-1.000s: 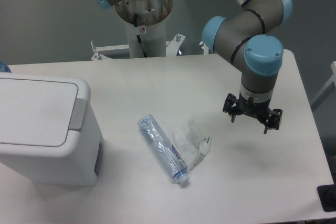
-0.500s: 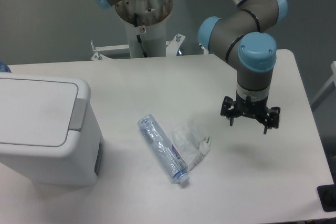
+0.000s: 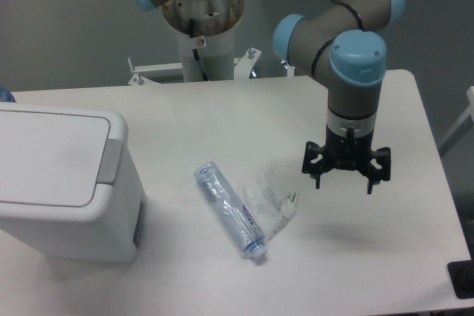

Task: Open the trash can
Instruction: 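Move the open gripper over the bottle toward the trash can lid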

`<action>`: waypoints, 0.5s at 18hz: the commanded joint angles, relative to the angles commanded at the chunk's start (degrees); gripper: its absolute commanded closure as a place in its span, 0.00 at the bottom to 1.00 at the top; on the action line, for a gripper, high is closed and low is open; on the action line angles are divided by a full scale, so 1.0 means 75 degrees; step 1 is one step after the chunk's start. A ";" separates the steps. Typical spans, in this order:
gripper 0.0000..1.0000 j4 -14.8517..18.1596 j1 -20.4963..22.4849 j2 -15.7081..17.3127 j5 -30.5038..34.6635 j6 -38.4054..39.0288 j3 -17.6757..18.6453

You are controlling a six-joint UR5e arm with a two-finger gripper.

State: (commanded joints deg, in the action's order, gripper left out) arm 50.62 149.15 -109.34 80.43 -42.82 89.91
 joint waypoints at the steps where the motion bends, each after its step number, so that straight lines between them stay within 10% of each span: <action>1: 0.00 0.0000 -0.0023 0.0152 -0.0257 0.0153 0.0000; 9: 0.00 0.0012 -0.0819 0.0505 -0.0810 0.1992 -0.0479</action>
State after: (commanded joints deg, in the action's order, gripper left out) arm 50.71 143.01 -105.56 74.36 -27.88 86.32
